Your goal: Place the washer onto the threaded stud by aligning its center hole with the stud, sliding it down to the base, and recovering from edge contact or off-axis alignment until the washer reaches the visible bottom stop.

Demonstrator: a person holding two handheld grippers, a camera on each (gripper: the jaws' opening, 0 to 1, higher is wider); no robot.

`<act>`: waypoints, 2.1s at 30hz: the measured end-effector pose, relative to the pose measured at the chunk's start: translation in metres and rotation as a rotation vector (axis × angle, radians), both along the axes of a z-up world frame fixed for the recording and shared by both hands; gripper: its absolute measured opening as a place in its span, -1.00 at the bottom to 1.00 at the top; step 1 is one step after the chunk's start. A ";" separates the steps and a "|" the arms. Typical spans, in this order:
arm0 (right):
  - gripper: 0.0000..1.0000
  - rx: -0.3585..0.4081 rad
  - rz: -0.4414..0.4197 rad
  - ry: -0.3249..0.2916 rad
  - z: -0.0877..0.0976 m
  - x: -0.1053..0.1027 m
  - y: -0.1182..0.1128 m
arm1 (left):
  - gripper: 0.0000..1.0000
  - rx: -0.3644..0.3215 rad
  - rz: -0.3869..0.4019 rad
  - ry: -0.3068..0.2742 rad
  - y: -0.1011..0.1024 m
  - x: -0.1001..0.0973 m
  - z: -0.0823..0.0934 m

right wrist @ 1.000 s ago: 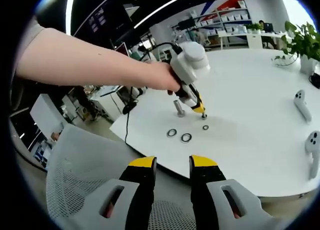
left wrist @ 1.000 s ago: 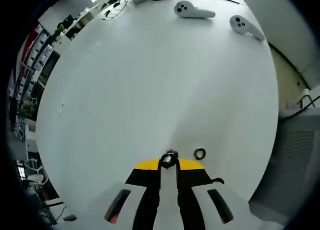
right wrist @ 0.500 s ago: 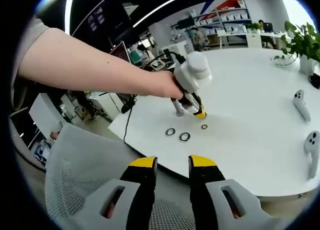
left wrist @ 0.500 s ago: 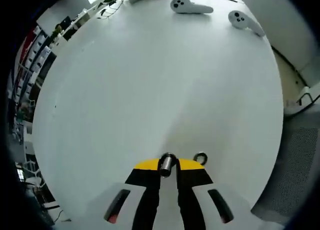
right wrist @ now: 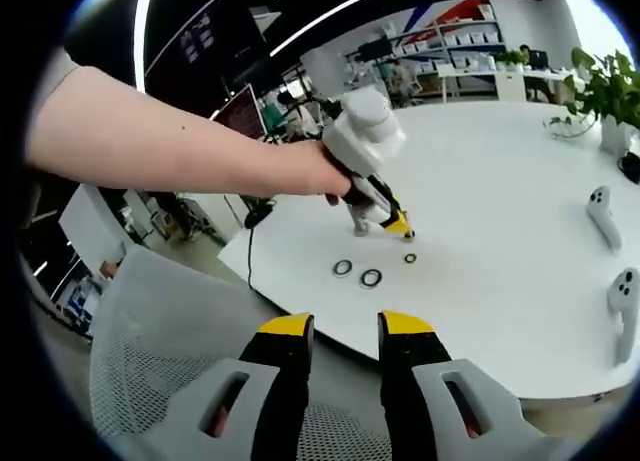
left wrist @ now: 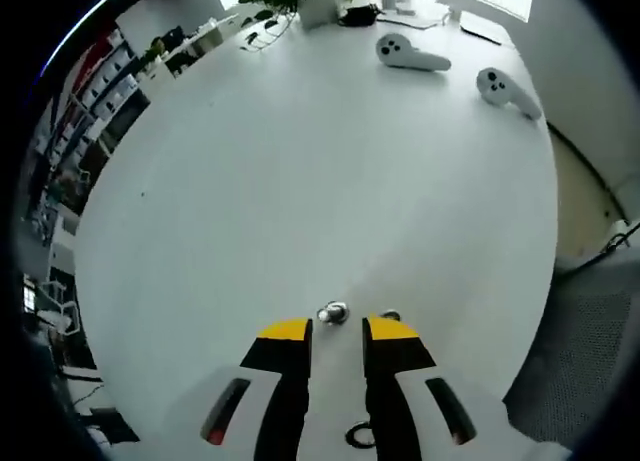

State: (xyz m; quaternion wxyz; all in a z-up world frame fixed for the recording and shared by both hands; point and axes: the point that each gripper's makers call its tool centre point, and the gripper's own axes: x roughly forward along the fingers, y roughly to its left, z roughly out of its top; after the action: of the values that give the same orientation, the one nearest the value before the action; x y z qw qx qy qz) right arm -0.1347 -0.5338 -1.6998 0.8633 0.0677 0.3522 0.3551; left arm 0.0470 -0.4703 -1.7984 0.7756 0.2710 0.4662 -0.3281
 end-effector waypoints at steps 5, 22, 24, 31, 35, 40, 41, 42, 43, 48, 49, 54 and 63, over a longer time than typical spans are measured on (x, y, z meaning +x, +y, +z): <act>-0.44 0.001 0.024 0.005 0.000 -0.003 0.004 | -0.64 -0.043 0.035 -0.057 0.001 -0.018 0.008; -0.44 0.018 0.085 0.021 0.000 -0.012 0.012 | -0.54 -0.308 0.261 -0.229 0.004 -0.056 0.072; -0.44 0.014 0.093 0.022 0.000 -0.013 0.012 | -0.51 -0.327 0.279 -0.241 0.008 -0.062 0.079; -0.42 0.006 0.087 0.034 -0.002 -0.012 0.011 | -0.47 -0.394 0.347 -0.290 0.026 -0.077 0.102; -0.42 0.012 0.076 0.033 -0.002 -0.012 0.009 | -0.45 -0.408 0.383 -0.301 0.039 -0.086 0.109; -0.42 0.009 0.084 0.035 -0.002 -0.013 0.011 | -0.43 -0.424 0.410 -0.315 0.058 -0.101 0.113; -0.42 0.005 0.086 0.037 -0.003 -0.013 0.010 | -0.43 -0.427 0.416 -0.313 0.061 -0.103 0.112; -0.42 0.006 0.083 0.037 -0.003 -0.013 0.010 | -0.43 -0.431 0.423 -0.311 0.063 -0.104 0.111; -0.42 0.009 0.076 0.037 -0.002 -0.012 0.009 | -0.43 -0.434 0.428 -0.308 0.065 -0.106 0.111; -0.42 0.007 0.076 0.036 -0.003 -0.012 0.009 | -0.43 -0.436 0.431 -0.306 0.064 -0.105 0.109; -0.42 0.009 0.074 0.036 -0.002 -0.012 0.009 | -0.43 -0.435 0.428 -0.305 0.062 -0.104 0.109; -0.42 0.007 0.073 0.037 -0.003 -0.012 0.008 | -0.43 -0.423 0.405 -0.284 0.051 -0.098 0.105; -0.42 0.014 0.048 0.024 0.000 -0.008 0.006 | -0.43 -0.381 0.369 -0.217 0.034 -0.086 0.086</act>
State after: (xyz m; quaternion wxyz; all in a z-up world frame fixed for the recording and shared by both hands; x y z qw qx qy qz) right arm -0.1430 -0.5278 -1.7001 0.8497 0.0695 0.3618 0.3773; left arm -0.0386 -0.4359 -1.7127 0.9045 0.0643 0.3519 -0.2322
